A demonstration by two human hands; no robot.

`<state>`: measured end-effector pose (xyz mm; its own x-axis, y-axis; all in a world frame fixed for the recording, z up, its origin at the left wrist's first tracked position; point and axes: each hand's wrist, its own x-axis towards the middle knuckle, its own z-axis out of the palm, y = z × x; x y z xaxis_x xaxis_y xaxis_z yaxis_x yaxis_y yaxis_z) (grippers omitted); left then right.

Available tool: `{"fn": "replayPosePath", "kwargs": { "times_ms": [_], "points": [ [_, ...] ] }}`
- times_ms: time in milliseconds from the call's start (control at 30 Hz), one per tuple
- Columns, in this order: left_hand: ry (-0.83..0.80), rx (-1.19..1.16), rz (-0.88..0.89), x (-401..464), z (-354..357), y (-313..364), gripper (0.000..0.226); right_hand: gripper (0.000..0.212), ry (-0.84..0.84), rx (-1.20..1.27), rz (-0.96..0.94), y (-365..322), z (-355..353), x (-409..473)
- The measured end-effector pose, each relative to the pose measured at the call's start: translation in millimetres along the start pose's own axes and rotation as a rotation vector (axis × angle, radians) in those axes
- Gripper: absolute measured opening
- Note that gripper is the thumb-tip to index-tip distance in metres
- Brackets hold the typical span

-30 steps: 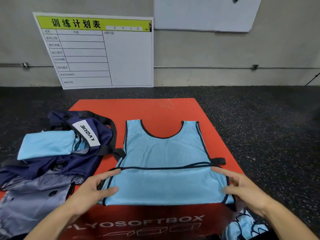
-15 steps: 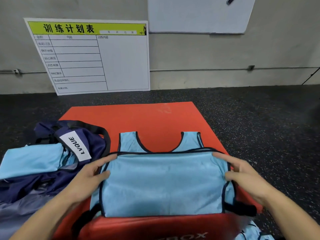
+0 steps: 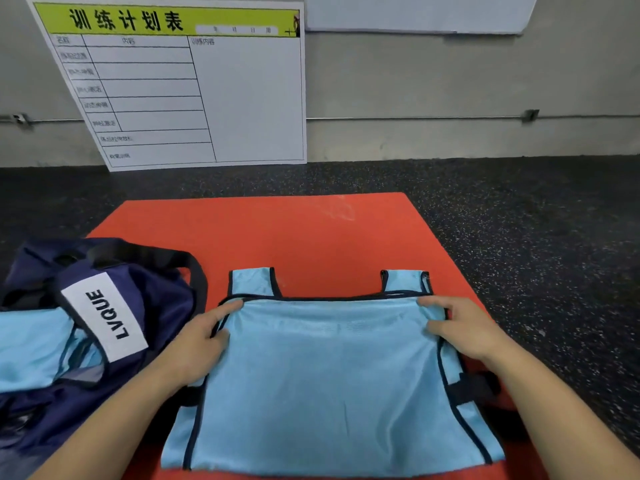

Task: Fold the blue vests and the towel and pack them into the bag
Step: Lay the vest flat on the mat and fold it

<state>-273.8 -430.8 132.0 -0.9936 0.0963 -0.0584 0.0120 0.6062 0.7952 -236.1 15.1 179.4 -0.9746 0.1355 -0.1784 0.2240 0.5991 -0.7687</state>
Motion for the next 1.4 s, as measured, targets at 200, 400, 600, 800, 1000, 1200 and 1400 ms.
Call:
{"fn": "replayPosePath", "kwargs": {
  "times_ms": [200, 400, 600, 800, 1000, 1200, 1400],
  "points": [
    [0.072, 0.035, 0.022, 10.3, 5.5, 5.5, 0.055, 0.056, 0.017, -0.053, 0.013, 2.6, 3.5, 21.2],
    [0.134, 0.173, 0.075, 25.5, 17.2, 15.9, 0.051, 0.059, 0.082, -0.174, -0.028, 7.3, 6.5, 36.4],
    [0.143, 0.361, 0.064, 35.6, 22.4, 14.6, 0.060, 0.059, 0.121, -0.282, -0.048, 9.6, 13.2, 43.3],
    [0.216, 0.760, 0.149, 24.8, 32.6, 38.6, 0.060, 0.047, 0.316, -0.504, -0.068, 1.9, 22.1, 39.0],
    [0.125, 0.705, 0.419, -11.2, 116.9, 54.4, 0.054, 0.052, 0.178, -0.628, -0.606, -49.2, 145.9, 3.4],
    [0.132, 0.733, 0.270, -5.9, 103.8, 30.0, 0.076, 0.066, 0.036, -0.739, -0.354, -6.9, 130.7, 13.4],
    [0.190, 0.765, 0.141, -3.7, 80.0, 23.7, 0.083, 0.067, 0.185, -0.817, -0.039, 30.2, 51.9, 21.4]
  ]
}}
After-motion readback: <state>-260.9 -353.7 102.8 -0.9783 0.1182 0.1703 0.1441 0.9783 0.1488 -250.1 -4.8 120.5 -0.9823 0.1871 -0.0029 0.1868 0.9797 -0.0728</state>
